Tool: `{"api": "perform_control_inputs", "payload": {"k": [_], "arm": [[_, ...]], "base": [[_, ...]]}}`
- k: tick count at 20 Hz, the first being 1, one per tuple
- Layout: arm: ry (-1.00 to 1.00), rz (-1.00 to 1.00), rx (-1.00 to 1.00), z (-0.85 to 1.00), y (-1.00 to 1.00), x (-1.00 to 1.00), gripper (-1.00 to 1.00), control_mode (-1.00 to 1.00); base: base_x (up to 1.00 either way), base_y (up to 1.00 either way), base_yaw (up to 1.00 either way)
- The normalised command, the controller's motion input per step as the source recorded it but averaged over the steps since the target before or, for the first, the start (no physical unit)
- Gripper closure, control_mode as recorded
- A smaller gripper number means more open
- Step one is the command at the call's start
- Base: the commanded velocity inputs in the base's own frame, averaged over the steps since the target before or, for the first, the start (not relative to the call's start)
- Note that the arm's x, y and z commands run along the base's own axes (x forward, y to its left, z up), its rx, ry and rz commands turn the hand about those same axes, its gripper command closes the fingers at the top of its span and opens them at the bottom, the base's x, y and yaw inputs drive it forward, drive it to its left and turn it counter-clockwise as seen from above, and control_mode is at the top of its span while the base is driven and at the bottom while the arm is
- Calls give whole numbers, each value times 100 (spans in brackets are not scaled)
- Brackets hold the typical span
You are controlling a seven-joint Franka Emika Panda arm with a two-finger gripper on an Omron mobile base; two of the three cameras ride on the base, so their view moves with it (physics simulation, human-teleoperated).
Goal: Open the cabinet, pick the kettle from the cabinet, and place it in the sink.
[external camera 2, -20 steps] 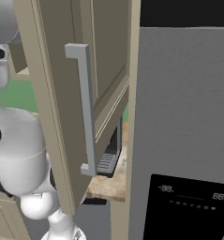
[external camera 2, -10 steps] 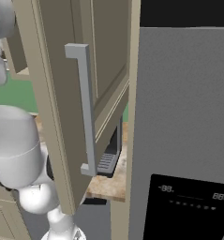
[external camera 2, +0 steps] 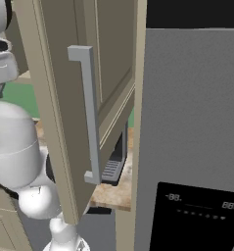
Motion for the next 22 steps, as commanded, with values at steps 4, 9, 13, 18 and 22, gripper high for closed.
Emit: {"api": "perform_control_inputs", "payload": {"k": [4, 9, 13, 18, 22], "arm": [[2, -12, 0, 0, -1, 35, -100, -100], [0, -14, 0, -3, -3, 25, -100, -100], [0, -17, 0, -7, -2, 27, -100, -100], [-4, -17, 0, -4, -1, 30, -100, -100], [-12, -14, 0, -2, -2, 30, -100, -100]], "base": [[0, 0, 0], [0, 0, 0], [0, 0, 0], [0, 0, 0], [0, 0, 0]]}}
